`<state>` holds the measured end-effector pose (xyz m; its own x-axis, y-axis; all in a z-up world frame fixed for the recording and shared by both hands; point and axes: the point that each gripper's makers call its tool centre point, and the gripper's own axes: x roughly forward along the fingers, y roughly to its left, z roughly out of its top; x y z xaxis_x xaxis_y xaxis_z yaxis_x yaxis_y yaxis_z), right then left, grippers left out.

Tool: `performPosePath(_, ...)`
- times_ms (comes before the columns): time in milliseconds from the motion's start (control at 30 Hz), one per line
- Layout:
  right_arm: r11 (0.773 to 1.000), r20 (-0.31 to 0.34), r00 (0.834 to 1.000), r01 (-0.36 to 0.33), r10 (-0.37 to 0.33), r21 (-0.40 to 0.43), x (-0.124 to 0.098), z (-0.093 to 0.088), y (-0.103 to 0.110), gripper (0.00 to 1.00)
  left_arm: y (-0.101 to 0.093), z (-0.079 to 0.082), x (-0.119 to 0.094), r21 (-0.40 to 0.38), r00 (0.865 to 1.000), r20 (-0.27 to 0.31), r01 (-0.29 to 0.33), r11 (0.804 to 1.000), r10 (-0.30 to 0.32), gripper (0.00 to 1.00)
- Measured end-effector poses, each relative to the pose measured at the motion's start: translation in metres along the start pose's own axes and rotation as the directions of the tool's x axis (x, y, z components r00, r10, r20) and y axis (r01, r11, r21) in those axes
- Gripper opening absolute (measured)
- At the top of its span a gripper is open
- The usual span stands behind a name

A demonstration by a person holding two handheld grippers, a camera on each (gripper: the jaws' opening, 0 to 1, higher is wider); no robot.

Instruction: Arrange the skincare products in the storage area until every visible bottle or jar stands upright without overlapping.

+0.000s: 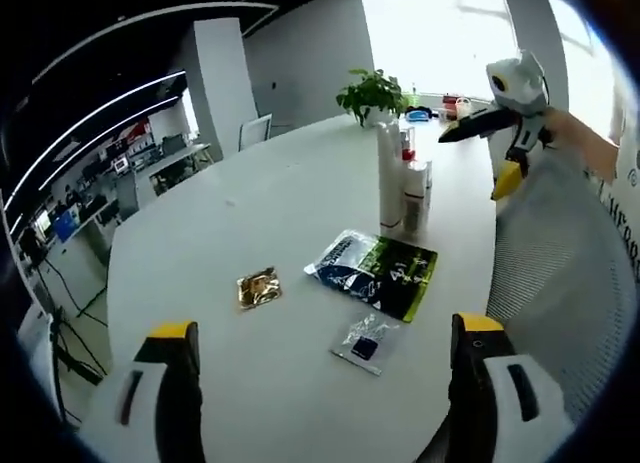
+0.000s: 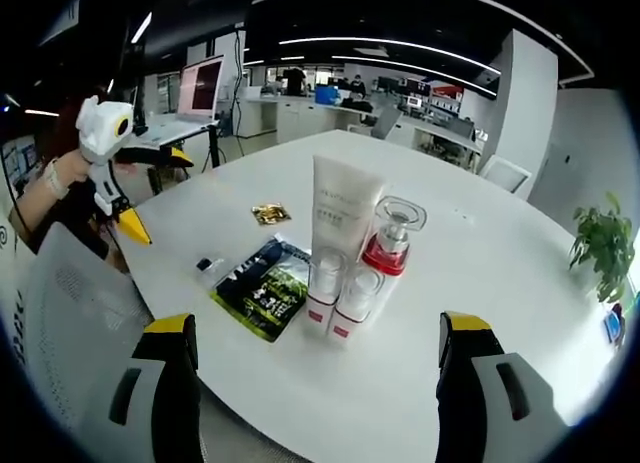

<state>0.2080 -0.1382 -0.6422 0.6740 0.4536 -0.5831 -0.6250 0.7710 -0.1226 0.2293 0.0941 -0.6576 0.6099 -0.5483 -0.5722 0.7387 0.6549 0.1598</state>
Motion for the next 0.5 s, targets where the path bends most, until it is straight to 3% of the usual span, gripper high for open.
performPosePath(500, 1.0, -0.018, 1.0, 0.003, -0.003, 0.01, 0.001, -0.007, -0.001, 1.0, 0.015, 0.002, 0.022, 0.164, 0.991, -0.1, 0.105, 0.981, -0.089, 0.93)
